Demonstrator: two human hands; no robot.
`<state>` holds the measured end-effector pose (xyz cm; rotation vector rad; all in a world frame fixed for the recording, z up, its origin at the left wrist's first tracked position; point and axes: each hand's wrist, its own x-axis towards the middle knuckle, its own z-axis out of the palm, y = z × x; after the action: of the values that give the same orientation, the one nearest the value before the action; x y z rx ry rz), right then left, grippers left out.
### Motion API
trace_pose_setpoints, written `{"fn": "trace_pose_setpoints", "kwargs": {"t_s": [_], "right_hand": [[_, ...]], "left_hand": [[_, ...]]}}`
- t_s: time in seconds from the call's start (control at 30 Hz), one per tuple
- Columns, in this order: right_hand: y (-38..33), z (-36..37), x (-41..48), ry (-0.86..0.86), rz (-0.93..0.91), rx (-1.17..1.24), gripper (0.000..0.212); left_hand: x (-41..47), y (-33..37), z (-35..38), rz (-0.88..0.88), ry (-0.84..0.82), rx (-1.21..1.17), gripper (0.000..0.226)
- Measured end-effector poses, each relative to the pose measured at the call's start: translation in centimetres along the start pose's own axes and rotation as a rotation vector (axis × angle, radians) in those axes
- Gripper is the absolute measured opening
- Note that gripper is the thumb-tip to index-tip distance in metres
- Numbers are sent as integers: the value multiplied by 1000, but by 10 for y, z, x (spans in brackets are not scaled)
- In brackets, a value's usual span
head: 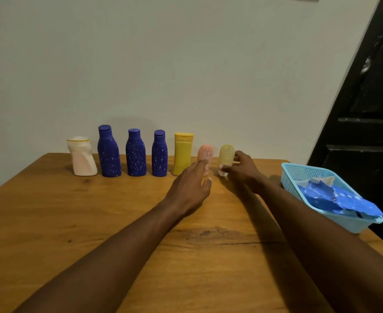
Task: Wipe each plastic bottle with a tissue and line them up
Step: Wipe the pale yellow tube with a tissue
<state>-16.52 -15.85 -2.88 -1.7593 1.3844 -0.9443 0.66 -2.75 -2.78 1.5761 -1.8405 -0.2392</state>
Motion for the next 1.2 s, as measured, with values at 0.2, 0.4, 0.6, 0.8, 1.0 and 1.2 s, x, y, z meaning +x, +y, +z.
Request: {"fn": "trace_pose_setpoints", "kwargs": {"t_s": [0.2,0.4,0.6,0.8,1.0,1.2], "right_hand": [[-1,2,-3,-7,-27,-9,60],[-16,-6,-34,-26,-52,29,61],[-51,-14,-103,-125,-113,90,51],[-86,-10,-165,-177,-178,81,48],[-94,4,-205,-165,-171,87,55],[-87,13,-231,-162,-145,108,62]], "left_hand": [[-5,-4,5,-6,-24,6,59],[-20,0,-8,-26,-13,-26,57],[-54,23,-34,-52,21,-73,50],[-88,50,-60,-46,-31,-143,54],[-121,58,-74,-74,-37,-177,61],[-151,53,-77,-199,-128,-316,67]]}}
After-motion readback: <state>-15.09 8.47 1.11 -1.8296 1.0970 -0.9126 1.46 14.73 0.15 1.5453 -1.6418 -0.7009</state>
